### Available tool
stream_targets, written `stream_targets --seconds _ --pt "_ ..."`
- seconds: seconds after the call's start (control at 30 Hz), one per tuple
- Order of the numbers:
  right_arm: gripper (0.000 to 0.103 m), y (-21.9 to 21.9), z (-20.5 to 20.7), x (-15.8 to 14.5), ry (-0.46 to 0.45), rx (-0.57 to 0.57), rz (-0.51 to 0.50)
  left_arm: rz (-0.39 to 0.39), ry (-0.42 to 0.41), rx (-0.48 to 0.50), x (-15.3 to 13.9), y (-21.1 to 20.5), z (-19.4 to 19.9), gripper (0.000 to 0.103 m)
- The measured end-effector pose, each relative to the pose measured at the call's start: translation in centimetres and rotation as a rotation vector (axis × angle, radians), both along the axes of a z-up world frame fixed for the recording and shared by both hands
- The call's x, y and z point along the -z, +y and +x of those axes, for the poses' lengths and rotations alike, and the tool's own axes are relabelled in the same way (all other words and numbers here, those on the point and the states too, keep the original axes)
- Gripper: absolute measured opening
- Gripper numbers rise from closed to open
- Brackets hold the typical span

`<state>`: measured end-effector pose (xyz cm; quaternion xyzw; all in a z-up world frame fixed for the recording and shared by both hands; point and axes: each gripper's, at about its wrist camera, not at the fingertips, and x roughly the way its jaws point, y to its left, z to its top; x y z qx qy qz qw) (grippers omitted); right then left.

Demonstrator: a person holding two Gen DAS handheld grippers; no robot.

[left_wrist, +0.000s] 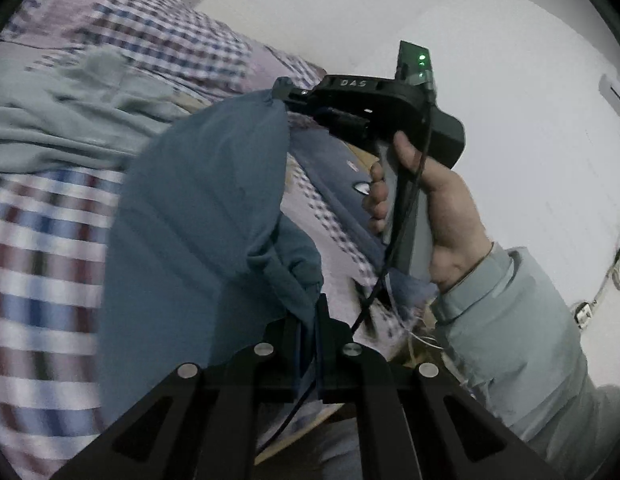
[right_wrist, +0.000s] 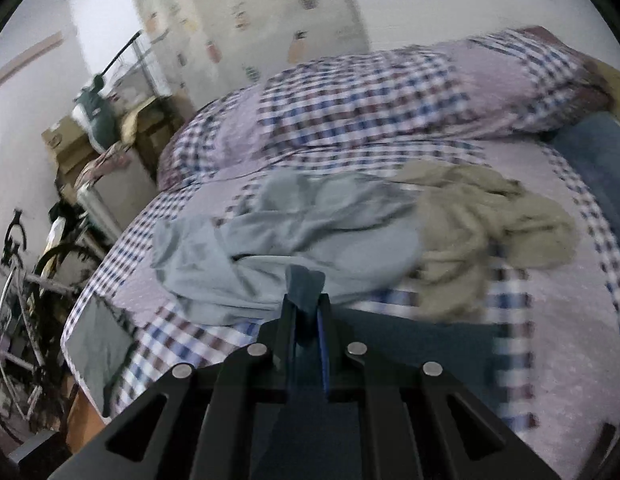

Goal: Fold clothes

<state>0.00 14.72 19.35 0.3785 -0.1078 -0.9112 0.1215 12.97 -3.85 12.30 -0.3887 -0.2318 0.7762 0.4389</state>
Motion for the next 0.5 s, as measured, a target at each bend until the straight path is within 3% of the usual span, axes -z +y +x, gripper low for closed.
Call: stream_targets --seconds 0.13,0.3,0.4,0.5 --pt "0.008 7.4 -0.5 2.3 -0.041 0.063 -0.025 -0.038 -0.038 0.055 1.3 7.7 -0.1 0.003" --pt "0.008 13.5 -2.6 7.3 -0.119 0.126 -0.046 -0.143 -0.112 0.066 5.9 16.4 -1.3 0.003" --pt "0.008 16.1 -3.9 10.1 -0.161 0.155 -0.048 -0.185 -0.154 0.048 8.1 19.3 -2.2 0.003" --pt "0.019 18.5 -4.9 13.0 -0.245 0.217 -0.010 -0.222 -0.199 0.057 9.5 21.0 -2.3 0.011"
